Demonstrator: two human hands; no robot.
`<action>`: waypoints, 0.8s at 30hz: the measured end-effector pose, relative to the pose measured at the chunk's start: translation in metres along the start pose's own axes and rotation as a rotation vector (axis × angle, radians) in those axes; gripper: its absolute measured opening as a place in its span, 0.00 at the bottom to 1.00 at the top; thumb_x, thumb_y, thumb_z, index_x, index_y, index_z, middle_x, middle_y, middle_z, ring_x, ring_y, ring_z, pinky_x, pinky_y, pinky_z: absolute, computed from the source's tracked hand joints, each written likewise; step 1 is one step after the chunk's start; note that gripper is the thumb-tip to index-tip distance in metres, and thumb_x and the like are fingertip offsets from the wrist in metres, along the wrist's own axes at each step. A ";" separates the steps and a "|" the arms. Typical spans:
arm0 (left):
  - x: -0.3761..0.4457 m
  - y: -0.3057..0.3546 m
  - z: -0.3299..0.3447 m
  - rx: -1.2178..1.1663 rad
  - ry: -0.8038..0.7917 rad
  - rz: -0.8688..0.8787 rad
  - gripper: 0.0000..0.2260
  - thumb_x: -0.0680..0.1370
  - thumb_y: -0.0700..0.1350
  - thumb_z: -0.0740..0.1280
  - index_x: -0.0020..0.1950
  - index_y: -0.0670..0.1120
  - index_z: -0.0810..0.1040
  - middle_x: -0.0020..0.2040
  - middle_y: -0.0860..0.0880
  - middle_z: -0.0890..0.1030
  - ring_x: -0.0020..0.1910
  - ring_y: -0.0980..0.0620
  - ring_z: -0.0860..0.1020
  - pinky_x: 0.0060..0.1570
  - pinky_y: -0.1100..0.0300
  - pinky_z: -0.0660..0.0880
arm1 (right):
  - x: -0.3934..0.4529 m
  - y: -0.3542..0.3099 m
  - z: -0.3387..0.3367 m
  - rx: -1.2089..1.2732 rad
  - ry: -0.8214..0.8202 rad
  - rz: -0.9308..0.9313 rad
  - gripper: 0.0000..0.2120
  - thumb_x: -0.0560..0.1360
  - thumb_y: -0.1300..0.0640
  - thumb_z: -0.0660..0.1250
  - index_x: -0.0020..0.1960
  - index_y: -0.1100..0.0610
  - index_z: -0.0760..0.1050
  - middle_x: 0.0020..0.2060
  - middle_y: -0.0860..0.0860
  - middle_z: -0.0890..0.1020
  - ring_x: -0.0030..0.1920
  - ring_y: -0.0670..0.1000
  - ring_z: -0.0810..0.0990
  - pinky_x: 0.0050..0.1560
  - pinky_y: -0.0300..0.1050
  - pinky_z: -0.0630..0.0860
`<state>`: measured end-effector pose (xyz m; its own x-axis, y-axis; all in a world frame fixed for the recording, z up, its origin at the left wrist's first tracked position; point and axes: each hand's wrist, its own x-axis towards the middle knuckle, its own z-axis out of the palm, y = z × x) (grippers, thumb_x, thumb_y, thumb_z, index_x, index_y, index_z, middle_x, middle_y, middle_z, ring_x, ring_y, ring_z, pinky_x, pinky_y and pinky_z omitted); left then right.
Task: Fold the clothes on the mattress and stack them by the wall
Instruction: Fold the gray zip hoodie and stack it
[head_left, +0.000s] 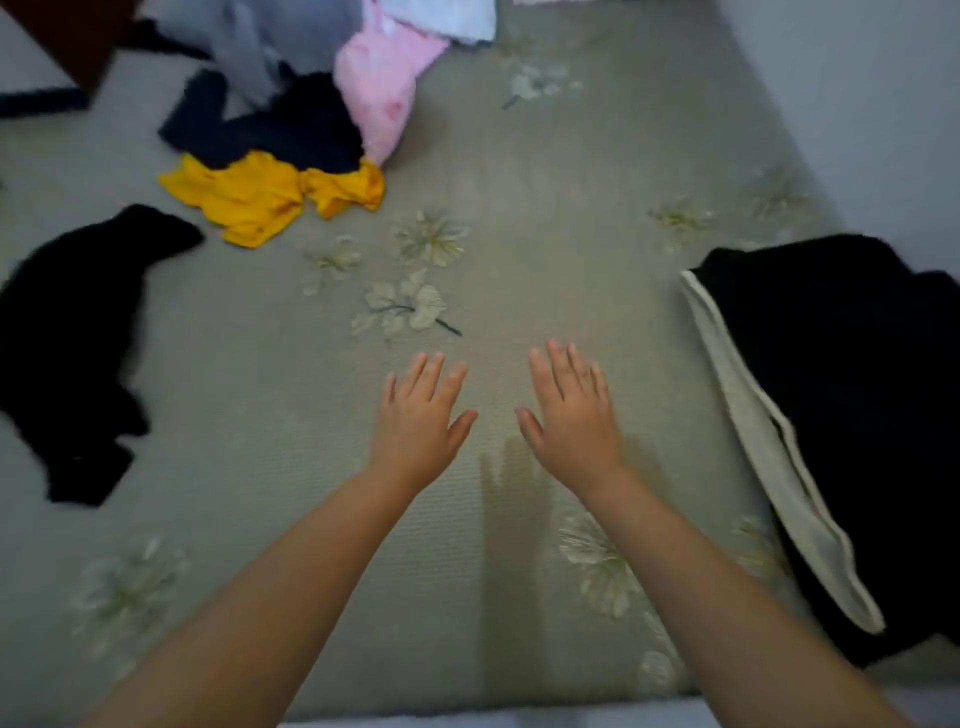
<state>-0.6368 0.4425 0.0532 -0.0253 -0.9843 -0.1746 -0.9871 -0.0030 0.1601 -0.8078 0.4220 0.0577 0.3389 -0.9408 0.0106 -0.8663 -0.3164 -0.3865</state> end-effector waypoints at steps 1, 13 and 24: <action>-0.022 -0.029 -0.014 0.006 0.025 -0.073 0.27 0.79 0.55 0.56 0.75 0.48 0.55 0.76 0.45 0.54 0.75 0.48 0.50 0.71 0.50 0.47 | 0.003 -0.036 0.002 0.005 -0.012 -0.060 0.29 0.68 0.58 0.72 0.65 0.67 0.70 0.63 0.67 0.72 0.64 0.69 0.70 0.61 0.68 0.64; -0.356 -0.320 -0.103 -0.002 0.188 -0.733 0.24 0.80 0.54 0.53 0.74 0.46 0.57 0.75 0.44 0.55 0.74 0.46 0.53 0.69 0.51 0.53 | -0.071 -0.443 0.077 -0.046 -0.226 -0.643 0.29 0.79 0.46 0.55 0.75 0.58 0.53 0.75 0.58 0.53 0.75 0.57 0.49 0.73 0.52 0.46; -0.500 -0.462 -0.081 -0.100 0.056 -1.121 0.23 0.81 0.53 0.51 0.75 0.49 0.53 0.76 0.49 0.51 0.75 0.50 0.50 0.70 0.51 0.52 | -0.094 -0.622 0.183 -0.251 -0.457 -0.842 0.28 0.80 0.47 0.49 0.75 0.57 0.47 0.75 0.55 0.49 0.75 0.54 0.46 0.73 0.53 0.45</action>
<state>-0.1555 0.9223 0.1451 0.8772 -0.4238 -0.2256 -0.4311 -0.9021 0.0183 -0.2337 0.7300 0.1283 0.9430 -0.2763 -0.1852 -0.3126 -0.9266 -0.2091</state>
